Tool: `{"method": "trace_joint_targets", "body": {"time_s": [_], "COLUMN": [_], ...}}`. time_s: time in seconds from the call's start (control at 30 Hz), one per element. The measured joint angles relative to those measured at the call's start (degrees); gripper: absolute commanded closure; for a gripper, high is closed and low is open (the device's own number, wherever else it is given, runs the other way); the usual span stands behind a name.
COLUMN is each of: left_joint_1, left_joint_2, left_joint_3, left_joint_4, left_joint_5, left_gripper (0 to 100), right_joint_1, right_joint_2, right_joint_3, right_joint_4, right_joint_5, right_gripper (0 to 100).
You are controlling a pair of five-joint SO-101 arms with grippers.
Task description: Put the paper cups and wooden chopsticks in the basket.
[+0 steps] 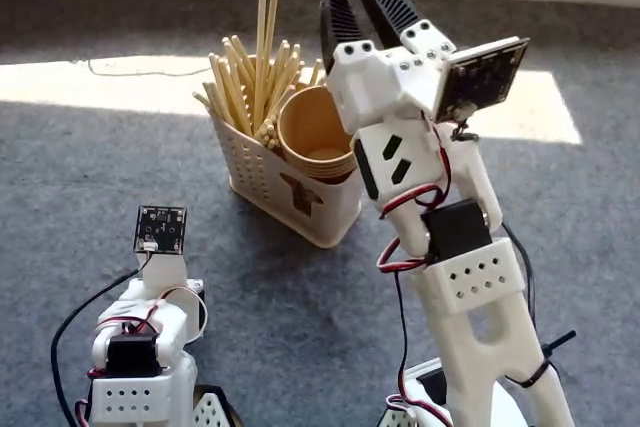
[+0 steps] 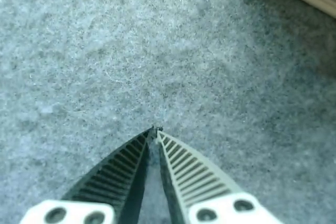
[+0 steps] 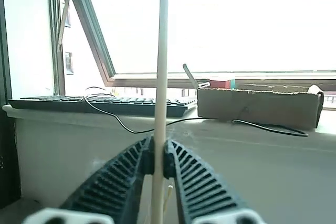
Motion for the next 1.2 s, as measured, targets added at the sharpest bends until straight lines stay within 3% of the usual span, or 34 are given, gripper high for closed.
{"method": "trace_joint_targets", "body": {"time_s": [0.33, 0.73, 1.2], "left_joint_1": [0.00, 0.00, 0.00], "left_joint_2": [0.00, 0.00, 0.00], "left_joint_3": [0.00, 0.00, 0.00], "left_joint_4": [0.00, 0.00, 0.00], "left_joint_5": [0.00, 0.00, 0.00], "left_gripper": [99, 99, 99], "right_joint_1": [-8.44, -10.20, -11.25], "right_joint_2": [3.25, 20.84, 24.62], "right_joint_3": [-1.76, -12.22, -12.31], "right_joint_4": [-1.14, -4.31, -10.02], "right_joint_5": [0.00, 0.00, 0.00], "right_gripper": [99.1, 99.1, 99.1]}}
